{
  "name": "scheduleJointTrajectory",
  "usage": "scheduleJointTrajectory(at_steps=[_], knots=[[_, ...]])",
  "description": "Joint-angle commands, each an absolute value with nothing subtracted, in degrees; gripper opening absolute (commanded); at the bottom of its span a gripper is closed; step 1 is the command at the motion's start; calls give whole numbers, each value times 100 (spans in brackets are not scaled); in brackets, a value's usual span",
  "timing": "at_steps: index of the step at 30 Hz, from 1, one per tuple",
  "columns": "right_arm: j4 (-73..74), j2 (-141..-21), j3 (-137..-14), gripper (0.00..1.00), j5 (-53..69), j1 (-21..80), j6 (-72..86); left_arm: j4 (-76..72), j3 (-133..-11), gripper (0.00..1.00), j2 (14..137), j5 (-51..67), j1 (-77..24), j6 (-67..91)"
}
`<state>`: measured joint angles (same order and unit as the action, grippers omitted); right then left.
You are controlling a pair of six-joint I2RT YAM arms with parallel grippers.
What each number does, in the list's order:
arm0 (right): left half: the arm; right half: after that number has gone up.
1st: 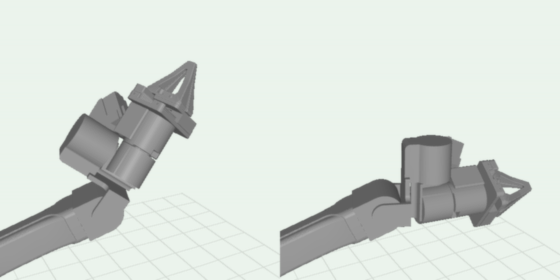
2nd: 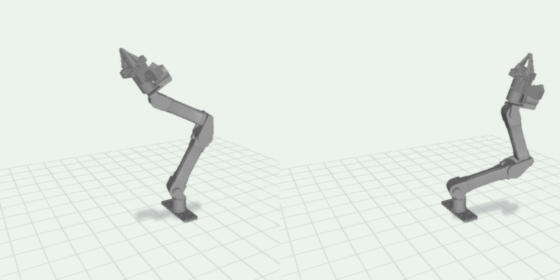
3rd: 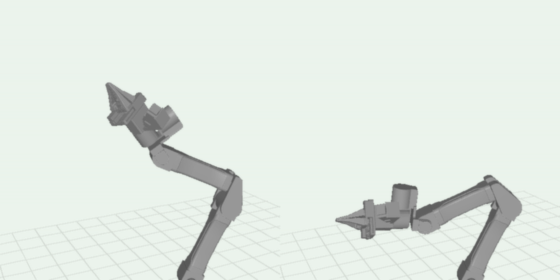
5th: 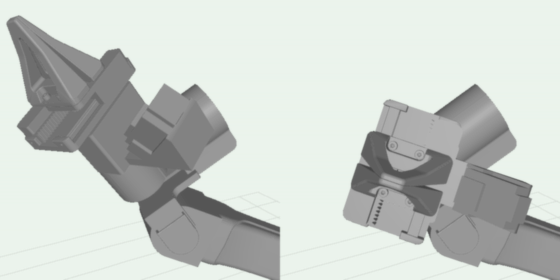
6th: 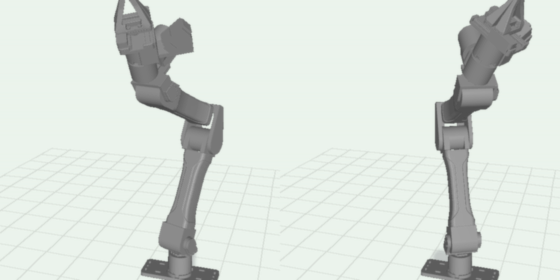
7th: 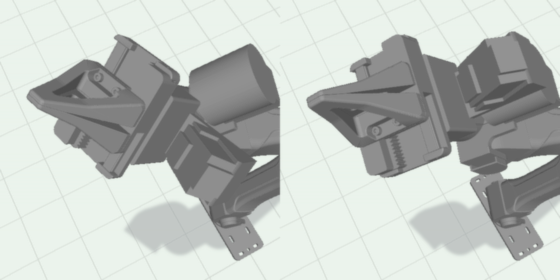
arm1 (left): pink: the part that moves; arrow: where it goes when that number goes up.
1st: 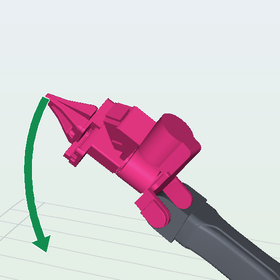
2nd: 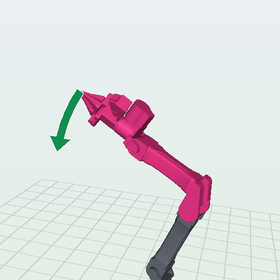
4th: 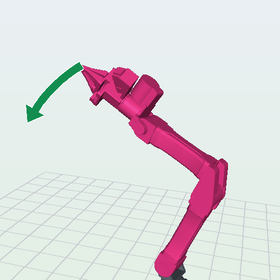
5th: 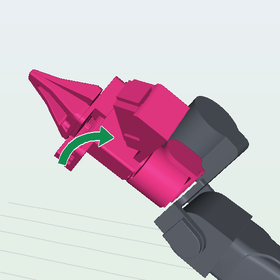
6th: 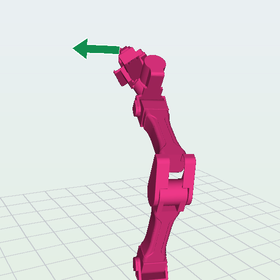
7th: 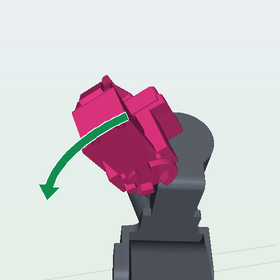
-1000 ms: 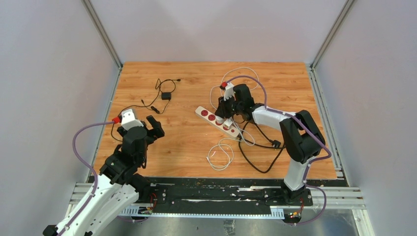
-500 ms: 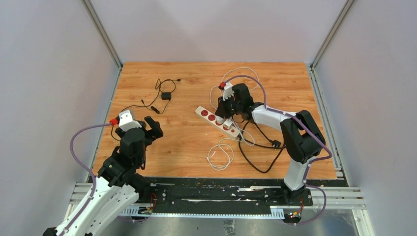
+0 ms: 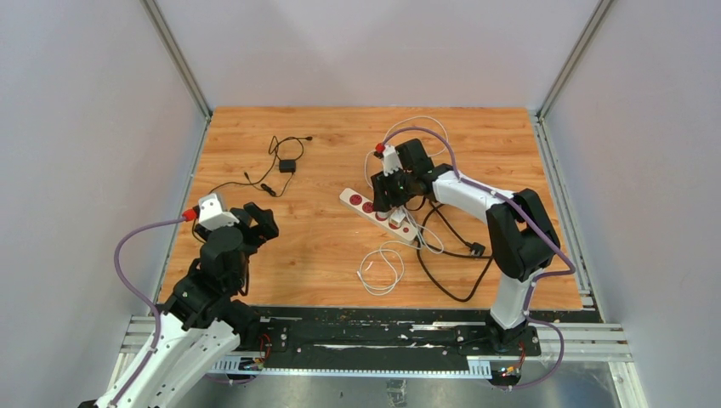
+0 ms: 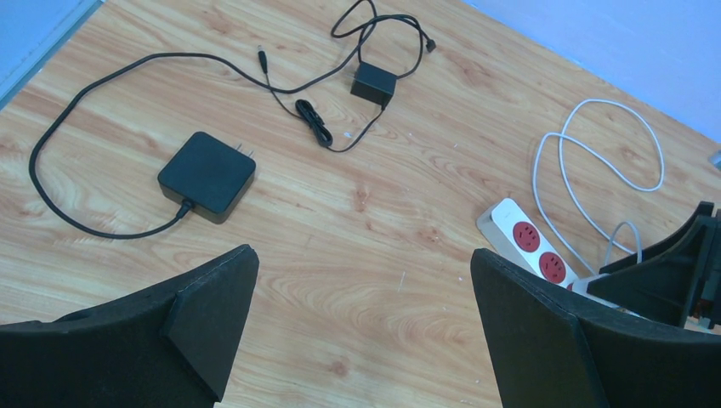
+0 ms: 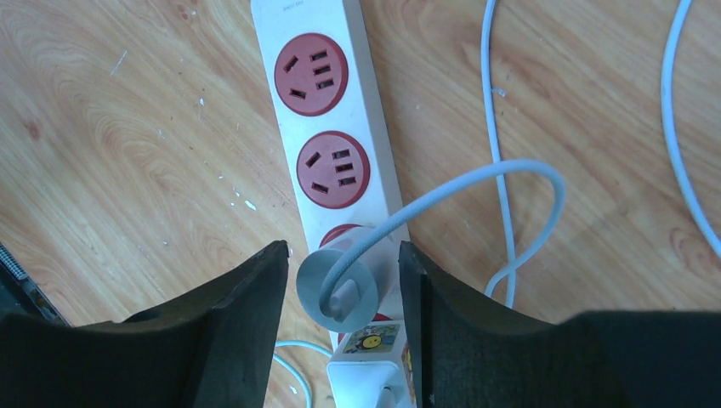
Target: Insert the plug
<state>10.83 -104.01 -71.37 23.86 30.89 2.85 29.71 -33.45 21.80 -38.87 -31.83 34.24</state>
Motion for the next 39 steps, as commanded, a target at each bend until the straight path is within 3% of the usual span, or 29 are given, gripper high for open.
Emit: scheduleJointTrajectory(at_steps=[1, 6, 9, 12, 20, 26, 36, 39], knots=[[1573, -10373, -7275, 59, 2149, 3170, 411, 2918, -3496, 100, 2068, -4061, -3155, 3436], [1501, -10230, -7263, 75, 1945, 3171, 506, 2927, -3481, 100, 2029, -4063, -3155, 3434], [1509, -10126, -7273, 92, 1946, 3173, 504, 2912, -3481, 100, 2039, -4057, -3155, 3420], [1526, -9906, -7190, 100, 1918, 3168, 486, 2930, -3497, 100, 2047, -4070, -3155, 3436], [1687, -8576, -6417, 100, 1082, 3141, 456, 2969, -3704, 100, 2546, -4010, -3155, 3538], [1712, -7322, -5774, 100, 590, 2971, 619, 3236, -4411, 100, 4157, -3629, -3073, 3624], [1640, -6671, -5194, 99, 1464, 2104, 612, 2663, -5451, 100, 7603, -167, -42, 999], [1619, -6756, -5149, 99, 1953, 1888, 638, 3187, -5920, 100, 8504, -472, 388, 583]])
